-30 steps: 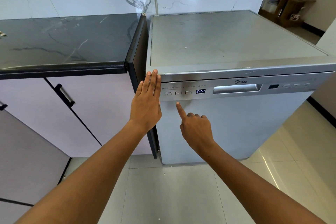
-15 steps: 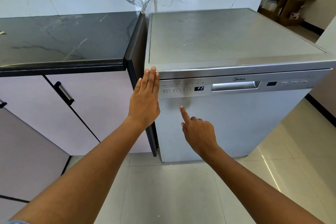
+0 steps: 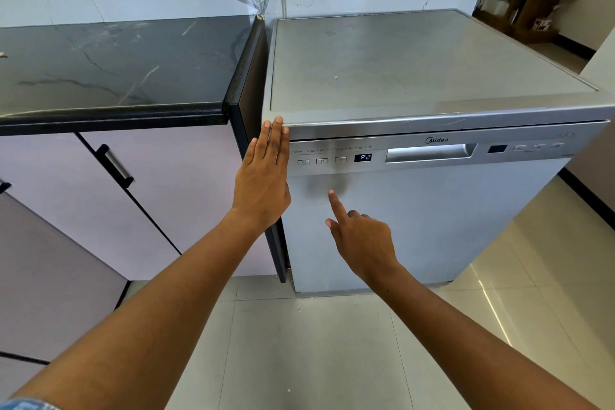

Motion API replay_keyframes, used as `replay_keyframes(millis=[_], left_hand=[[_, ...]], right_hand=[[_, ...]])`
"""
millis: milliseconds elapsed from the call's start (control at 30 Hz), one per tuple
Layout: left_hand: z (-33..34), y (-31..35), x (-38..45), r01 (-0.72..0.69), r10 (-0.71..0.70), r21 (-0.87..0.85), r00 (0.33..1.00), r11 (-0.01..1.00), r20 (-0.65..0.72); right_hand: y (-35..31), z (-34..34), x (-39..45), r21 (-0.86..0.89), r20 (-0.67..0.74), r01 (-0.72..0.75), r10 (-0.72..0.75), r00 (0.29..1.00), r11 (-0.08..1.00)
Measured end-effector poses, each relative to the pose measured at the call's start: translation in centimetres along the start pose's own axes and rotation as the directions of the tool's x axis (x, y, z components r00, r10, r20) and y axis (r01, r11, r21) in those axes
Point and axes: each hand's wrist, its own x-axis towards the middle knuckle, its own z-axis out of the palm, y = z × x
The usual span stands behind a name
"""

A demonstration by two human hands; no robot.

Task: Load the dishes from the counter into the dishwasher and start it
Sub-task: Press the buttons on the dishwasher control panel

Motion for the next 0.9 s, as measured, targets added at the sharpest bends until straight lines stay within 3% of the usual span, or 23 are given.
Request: replay_keyframes(millis=[267, 467, 600, 900], left_hand=[[0.0, 0.0, -0.1, 0.003, -0.003, 0.007, 1.0, 1.0, 0.012], [0.2, 0.0, -0.1, 0.005, -0.005, -0.001, 1.0, 1.0, 0.008], [0.0, 0.1, 0.0, 0.001, -0.001, 0.003, 1.0, 1.0, 0.013], [-2.6, -0.4, -0.4, -0.03, 0.027, 0.019, 0.991, 0.999, 0.134]], right_hand=[[0.1, 0.7, 0.1, -0.044, -0.085, 0.01, -0.014, 0.996, 0.999], [0.3, 0.3, -0.1, -0.025, -0.048, 0.042, -0.043, 0.998, 0.999], [0.3, 0.3, 0.1, -0.04, -0.122, 0.029, -0.034, 0.992, 0.999], [0.4, -2.4, -0.5, -0.024, -0.21, 0.03, -0.034, 0.977, 0.999]])
